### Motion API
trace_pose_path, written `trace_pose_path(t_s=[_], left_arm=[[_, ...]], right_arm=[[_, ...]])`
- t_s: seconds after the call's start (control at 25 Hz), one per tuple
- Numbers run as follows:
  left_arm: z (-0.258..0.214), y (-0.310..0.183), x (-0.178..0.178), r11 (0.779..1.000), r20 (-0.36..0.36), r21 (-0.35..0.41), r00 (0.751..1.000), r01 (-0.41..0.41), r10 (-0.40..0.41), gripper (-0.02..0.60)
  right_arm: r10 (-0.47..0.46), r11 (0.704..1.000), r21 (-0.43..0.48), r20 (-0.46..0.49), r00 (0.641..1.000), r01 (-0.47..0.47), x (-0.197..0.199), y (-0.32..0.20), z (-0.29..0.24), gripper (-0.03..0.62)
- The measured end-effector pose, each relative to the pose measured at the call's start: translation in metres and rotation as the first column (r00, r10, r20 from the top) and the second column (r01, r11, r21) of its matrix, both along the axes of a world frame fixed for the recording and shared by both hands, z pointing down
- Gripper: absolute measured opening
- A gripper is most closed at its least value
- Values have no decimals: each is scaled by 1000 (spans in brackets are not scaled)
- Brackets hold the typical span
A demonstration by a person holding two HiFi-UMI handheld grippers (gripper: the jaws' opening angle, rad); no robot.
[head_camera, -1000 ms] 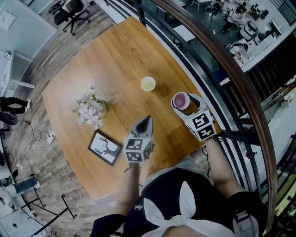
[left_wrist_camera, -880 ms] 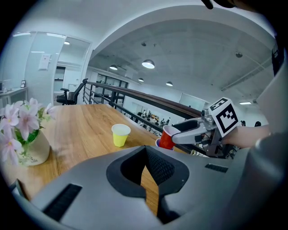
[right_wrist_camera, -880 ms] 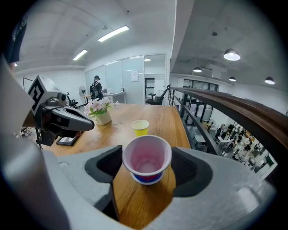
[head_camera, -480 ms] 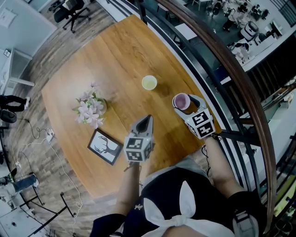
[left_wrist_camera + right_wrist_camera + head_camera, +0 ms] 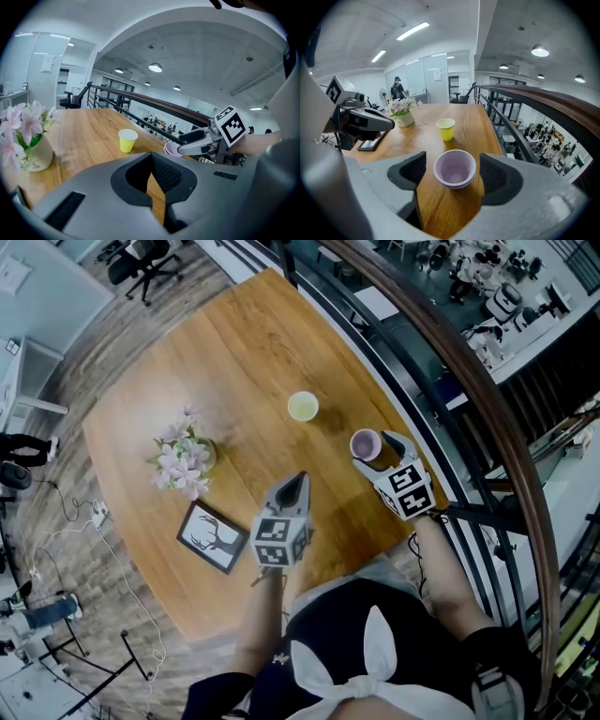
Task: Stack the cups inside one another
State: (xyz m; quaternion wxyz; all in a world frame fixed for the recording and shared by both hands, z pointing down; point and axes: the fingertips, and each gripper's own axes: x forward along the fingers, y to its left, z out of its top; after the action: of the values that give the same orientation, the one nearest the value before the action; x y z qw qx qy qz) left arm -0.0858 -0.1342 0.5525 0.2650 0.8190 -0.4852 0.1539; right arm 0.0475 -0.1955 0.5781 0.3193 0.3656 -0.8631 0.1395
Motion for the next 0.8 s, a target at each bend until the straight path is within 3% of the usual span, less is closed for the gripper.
trace_pose_path(t_s=[0.8], left_arm=[[-9, 1, -15, 1000, -12, 7, 1000, 29, -28, 9]], right_arm=[[-31, 997, 71, 15, 999, 30, -26, -17, -34, 356]])
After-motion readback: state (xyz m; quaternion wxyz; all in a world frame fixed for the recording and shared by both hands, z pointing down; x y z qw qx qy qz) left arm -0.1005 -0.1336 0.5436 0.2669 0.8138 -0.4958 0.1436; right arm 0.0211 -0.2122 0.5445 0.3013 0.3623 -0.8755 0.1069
